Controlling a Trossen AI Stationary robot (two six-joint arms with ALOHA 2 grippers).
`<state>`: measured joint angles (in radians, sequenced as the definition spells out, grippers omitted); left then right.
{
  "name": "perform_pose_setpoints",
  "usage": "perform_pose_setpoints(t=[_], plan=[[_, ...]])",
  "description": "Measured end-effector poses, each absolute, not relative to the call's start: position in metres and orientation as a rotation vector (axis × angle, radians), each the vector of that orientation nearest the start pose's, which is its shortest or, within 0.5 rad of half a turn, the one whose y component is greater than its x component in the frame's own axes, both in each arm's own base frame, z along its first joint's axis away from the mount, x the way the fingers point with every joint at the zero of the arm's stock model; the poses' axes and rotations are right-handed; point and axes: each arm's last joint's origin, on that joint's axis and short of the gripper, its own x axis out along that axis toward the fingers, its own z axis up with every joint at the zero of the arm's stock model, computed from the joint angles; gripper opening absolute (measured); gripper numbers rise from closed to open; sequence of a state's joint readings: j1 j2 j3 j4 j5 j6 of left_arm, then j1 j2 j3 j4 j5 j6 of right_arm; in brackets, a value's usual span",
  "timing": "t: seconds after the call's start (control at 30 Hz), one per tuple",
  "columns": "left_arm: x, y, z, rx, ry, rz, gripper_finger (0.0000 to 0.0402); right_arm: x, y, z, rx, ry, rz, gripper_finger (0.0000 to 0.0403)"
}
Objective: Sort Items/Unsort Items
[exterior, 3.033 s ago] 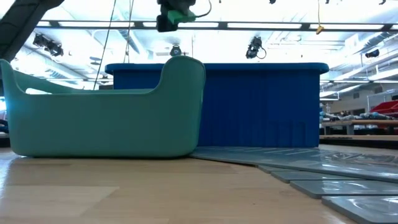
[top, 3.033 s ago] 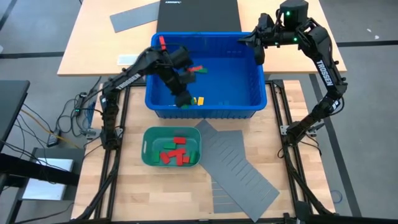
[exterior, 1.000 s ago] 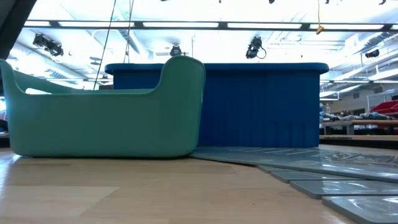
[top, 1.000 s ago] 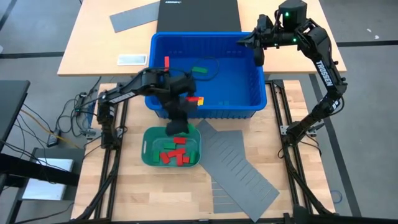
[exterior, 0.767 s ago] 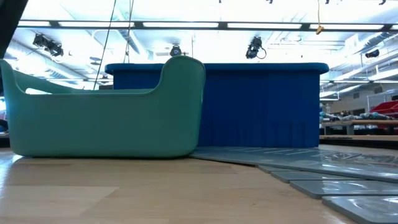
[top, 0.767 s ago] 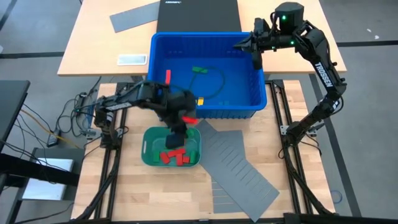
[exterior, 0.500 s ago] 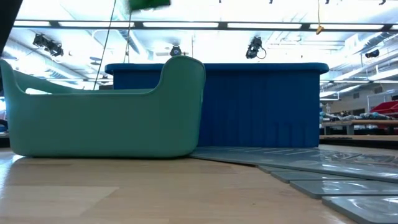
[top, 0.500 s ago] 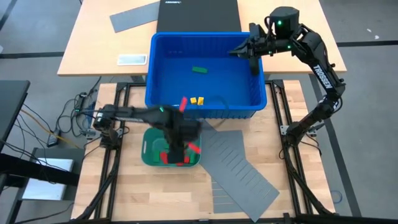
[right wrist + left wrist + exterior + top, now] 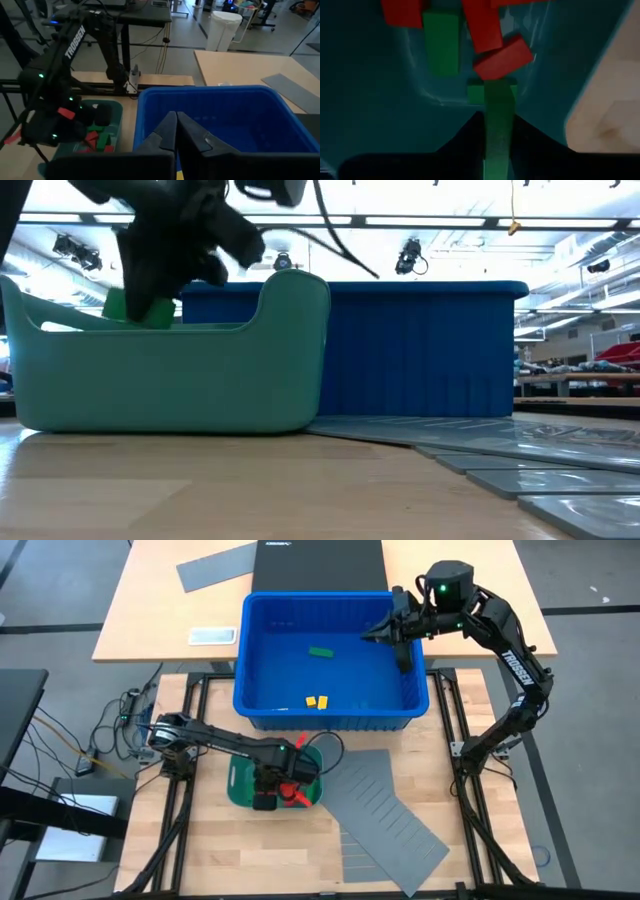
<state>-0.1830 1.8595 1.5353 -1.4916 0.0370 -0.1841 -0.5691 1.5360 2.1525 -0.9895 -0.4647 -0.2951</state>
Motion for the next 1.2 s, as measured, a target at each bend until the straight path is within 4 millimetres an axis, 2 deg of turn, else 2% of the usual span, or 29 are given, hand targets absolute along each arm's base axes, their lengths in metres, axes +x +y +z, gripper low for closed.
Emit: perform_pose_setpoints(t=[0.17, 0.4, 0.53, 0.67, 0.8, 1.0, 1.1, 1.2], plan=[[0.318, -0.057, 0.238, -0.012, 1.818, 0.012, 0.0091, 0.229, -0.130, 0.524, -0.109, 0.335, -0.051, 0.0015], [0.327, -0.051, 0.251, -0.003, 1.734, 0.007, 0.0116, 0.229, -0.134, 0.527, -0.139, 0.320, -0.132, 0.0017], [0.334, -0.046, 0.270, 0.028, 1.667, -0.019, 0.0133, 0.228, -0.137, 0.528, -0.145, 0.309, -0.148, 0.0019], [0.345, -0.029, 0.301, -0.005, 1.542, 0.010, 0.0151, 0.226, -0.140, 0.528, -0.142, 0.309, -0.161, 0.0020], [0.353, 0.003, 0.342, -0.056, 1.371, 0.080, 0.0160, 0.225, -0.142, 0.528, -0.137, 0.310, -0.173, 0.0017], [0.353, 0.065, 0.398, -0.059, 1.074, 0.237, 0.0163, 0.221, -0.148, 0.528, -0.132, 0.311, -0.199, 0.0016], [0.350, 0.100, 0.410, -0.075, 0.983, 0.311, 0.0163, 0.218, -0.152, 0.528, -0.130, 0.313, -0.217, 0.0016], [0.343, 0.138, 0.407, -0.120, 0.973, 0.367, 0.0163, 0.214, -0.157, 0.528, -0.128, 0.313, -0.233, 0.0017]])
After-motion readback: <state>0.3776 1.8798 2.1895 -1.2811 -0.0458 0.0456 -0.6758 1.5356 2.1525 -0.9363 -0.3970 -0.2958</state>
